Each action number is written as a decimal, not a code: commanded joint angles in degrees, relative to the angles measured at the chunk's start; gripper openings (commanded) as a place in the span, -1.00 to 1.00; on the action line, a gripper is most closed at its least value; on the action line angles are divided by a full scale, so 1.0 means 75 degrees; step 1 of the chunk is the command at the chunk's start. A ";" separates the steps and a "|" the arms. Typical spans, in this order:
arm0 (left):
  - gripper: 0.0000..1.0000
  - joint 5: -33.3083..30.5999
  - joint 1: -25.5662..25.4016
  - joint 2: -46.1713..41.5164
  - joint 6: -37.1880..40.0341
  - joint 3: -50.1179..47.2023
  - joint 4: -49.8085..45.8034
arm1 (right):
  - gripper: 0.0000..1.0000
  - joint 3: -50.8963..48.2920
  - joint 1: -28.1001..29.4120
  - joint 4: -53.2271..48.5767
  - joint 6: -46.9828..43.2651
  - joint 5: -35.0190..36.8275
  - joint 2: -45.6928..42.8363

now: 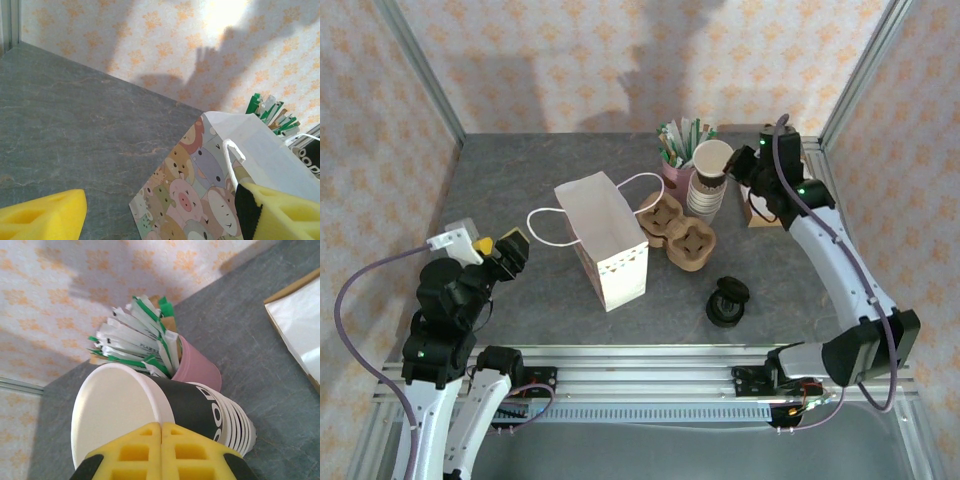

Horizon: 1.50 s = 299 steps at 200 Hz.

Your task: Pack the takeout coffee

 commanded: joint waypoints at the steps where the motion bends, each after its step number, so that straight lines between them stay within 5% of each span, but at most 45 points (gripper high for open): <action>1: 0.58 0.0117 -0.0020 0.0063 -0.0062 -0.0064 0.0192 | -1.00 0.0341 0.0047 -0.0158 -0.0048 -0.0046 -0.0426; 93: 0.63 0.0050 -0.0027 0.0091 -0.0071 -0.0064 0.0164 | -1.00 -0.0695 0.0103 -0.1004 0.1121 -0.1552 -0.2664; 188: 0.64 0.0015 -0.0027 0.0185 -0.0059 -0.0063 0.0153 | -1.00 -0.2117 0.0482 -0.2243 0.1380 -0.1854 -0.4106; 299: 0.64 -0.0070 -0.0027 0.0174 -0.0061 -0.0069 0.0125 | -1.00 -0.4395 0.4031 -0.1049 0.2326 0.0253 -0.4210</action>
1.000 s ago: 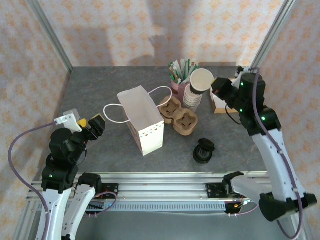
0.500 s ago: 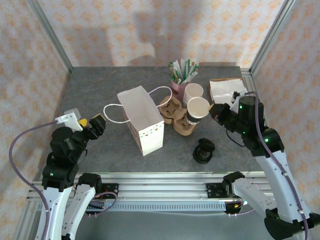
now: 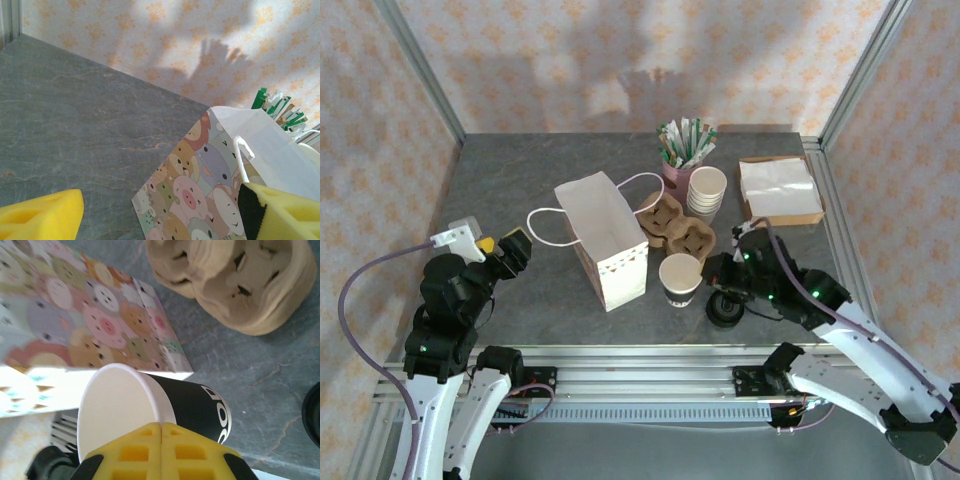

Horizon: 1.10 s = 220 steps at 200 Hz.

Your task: Pack the takeout coffee

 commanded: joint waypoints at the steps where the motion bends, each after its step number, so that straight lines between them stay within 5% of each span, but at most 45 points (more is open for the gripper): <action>1: 0.64 -0.0064 -0.0027 0.0002 -0.0058 -0.0034 0.0120 | -1.00 -0.0569 0.0322 0.0731 0.0438 0.0730 -0.0081; 63: 0.64 -0.0076 -0.0027 0.0051 -0.0056 -0.0036 0.0106 | -1.00 -0.2028 0.0645 0.2464 0.0935 0.0855 0.0139; 161: 0.64 -0.0088 -0.0021 0.0096 -0.0075 -0.0037 0.0107 | -1.00 -0.2739 0.0644 0.2659 0.1089 0.1133 0.0294; 220: 0.64 -0.0082 -0.0026 0.0088 -0.0070 -0.0035 0.0107 | -0.64 -0.2481 0.0644 0.2150 0.0949 0.1256 0.0138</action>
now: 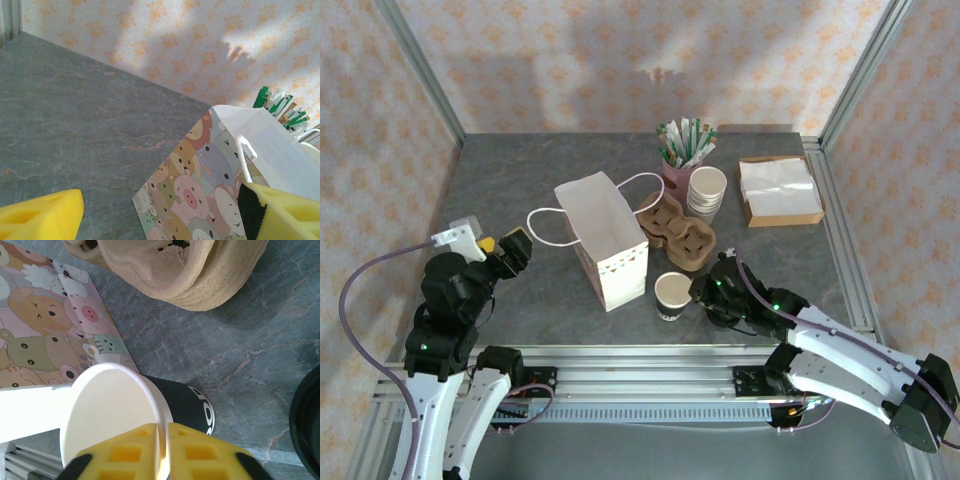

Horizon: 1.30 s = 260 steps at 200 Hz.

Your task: Pack the takeout coffee

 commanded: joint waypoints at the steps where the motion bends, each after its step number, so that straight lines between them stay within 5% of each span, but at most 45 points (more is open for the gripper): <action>1: 0.64 -0.0076 -0.0027 0.0018 -0.0074 -0.0036 0.0110 | -0.64 0.0199 0.0050 -0.0288 -0.0071 0.0311 -0.0169; 119: 0.64 -0.0108 -0.0027 0.0022 -0.0080 -0.0033 0.0093 | -0.17 0.1710 -0.0142 -0.2303 -0.0881 0.1255 -0.0232; 194: 0.66 -0.0029 -0.0022 0.0051 -0.0102 -0.0017 0.0087 | 0.49 0.1588 -0.3667 -0.3193 -0.2456 -0.1278 0.0083; 260: 0.67 0.0021 -0.0023 0.0112 -0.0116 -0.0017 0.0098 | 0.69 0.1160 -0.4590 -0.2783 -0.2790 -0.1687 0.1243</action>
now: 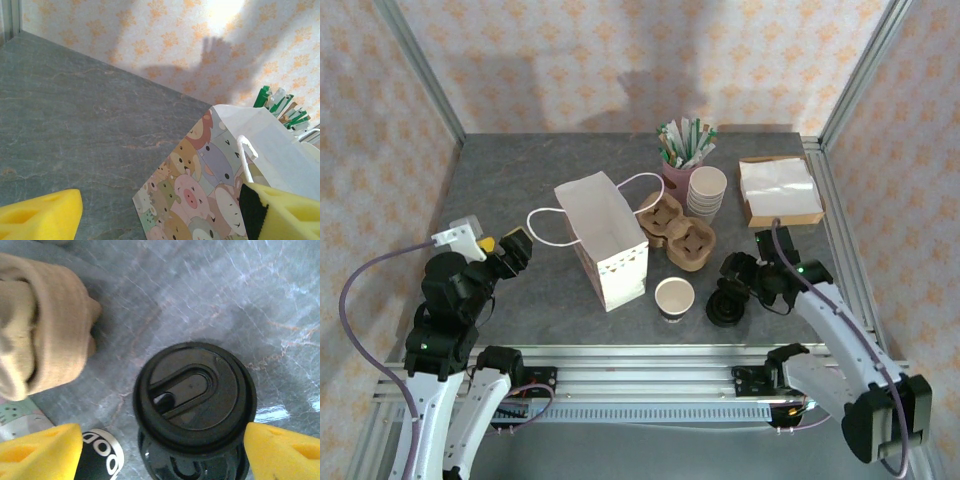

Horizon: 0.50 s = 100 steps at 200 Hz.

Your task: Pack the takeout coffee

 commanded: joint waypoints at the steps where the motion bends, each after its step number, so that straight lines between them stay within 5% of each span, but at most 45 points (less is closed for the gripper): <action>1: 0.67 0.0018 -0.0025 0.0073 -0.0109 -0.0015 0.0098 | 0.69 -0.0029 -0.0199 0.0006 -0.0329 -0.0150 0.0253; 100: 0.68 -0.0024 -0.0027 0.0147 -0.0108 -0.0022 0.0082 | 0.76 -0.0021 -0.0323 0.0216 -0.0488 -0.0075 0.1088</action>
